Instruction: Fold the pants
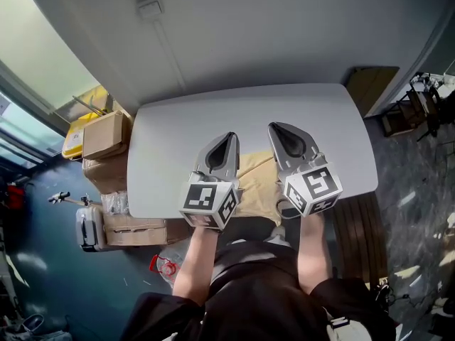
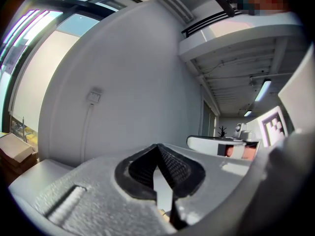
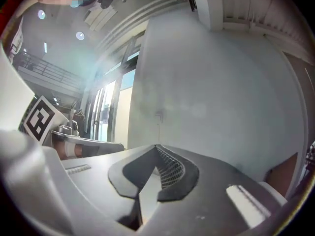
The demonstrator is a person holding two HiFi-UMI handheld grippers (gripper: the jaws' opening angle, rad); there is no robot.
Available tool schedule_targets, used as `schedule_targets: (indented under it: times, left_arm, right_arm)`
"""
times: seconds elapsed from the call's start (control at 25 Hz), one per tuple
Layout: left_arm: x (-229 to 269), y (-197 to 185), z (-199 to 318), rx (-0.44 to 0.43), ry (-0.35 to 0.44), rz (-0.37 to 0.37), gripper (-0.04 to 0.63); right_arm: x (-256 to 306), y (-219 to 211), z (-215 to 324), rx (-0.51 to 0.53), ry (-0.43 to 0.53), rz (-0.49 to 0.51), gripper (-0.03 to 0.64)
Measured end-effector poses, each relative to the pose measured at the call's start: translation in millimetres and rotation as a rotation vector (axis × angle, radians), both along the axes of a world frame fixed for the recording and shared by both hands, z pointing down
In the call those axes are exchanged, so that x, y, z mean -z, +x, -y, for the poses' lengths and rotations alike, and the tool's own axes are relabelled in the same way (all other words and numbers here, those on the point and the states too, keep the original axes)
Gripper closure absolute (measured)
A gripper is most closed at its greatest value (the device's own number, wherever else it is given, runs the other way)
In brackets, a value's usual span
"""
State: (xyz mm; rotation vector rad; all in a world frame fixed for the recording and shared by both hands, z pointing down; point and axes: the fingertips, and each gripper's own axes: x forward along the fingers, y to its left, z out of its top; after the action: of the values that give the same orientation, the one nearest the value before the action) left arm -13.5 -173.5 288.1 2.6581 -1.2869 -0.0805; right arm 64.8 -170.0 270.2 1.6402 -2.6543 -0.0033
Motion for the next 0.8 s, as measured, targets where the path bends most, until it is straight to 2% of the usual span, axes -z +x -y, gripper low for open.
schedule_targets:
  times: [0.32,0.8]
  left_arm:
    - [16.5,14.6,9.3,0.015,0.04,-0.003,0.591]
    - [7.7,21.4,24.4,0.054,0.035,0.027,0.591]
  right_arm:
    - [3.3,18.5,12.1,-0.062,-0.012,0.006,0.614]
    - [-6.7,25.5,22.0,-0.052,-0.031,0.011,0.614]
